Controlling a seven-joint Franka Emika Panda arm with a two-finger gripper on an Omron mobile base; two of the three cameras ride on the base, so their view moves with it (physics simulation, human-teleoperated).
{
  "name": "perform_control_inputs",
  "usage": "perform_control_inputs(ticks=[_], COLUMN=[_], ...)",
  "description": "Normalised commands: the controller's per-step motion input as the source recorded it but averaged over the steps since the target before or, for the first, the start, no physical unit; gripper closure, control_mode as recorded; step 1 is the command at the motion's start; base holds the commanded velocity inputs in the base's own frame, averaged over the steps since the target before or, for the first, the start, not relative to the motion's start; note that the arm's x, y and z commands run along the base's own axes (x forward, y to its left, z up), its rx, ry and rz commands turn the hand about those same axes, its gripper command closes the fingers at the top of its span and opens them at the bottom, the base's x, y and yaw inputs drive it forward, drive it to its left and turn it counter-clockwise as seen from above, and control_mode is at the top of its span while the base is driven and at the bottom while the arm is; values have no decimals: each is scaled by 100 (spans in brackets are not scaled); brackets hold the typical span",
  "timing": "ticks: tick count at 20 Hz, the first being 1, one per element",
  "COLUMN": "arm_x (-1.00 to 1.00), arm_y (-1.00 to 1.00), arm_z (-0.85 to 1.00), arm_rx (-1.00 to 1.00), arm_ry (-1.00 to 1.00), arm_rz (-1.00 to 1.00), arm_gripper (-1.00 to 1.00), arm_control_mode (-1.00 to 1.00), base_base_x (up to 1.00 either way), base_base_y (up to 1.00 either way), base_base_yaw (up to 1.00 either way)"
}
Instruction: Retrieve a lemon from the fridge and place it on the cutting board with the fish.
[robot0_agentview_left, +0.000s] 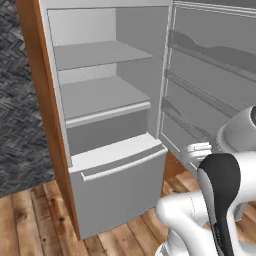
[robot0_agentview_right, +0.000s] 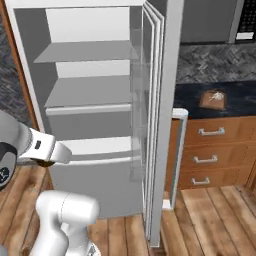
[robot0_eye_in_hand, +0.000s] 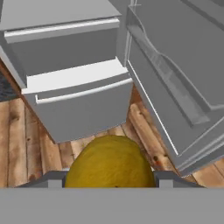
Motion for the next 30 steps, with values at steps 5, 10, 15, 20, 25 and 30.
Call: perform_control_inputs(ticks=[5,10,15,20,25,30], arm_x=[0,0,0,0,0,0], arm_y=[0,0,0,0,0,0], arm_z=[0,0,0,0,0,0], arm_rx=[0,0,0,0,0,0], arm_ry=[0,0,0,0,0,0], arm_rz=[0,0,0,0,0,0], arm_gripper=[100,100,100,100,100,100], arm_control_mode=[100,100,100,100,100,100], base_base_x=[-100,-98,-97,-51,-10,-3], base_base_y=[1,17,11,1,-3,-1], base_base_yaw=[-52,-50,-51,-64,-73,-69])
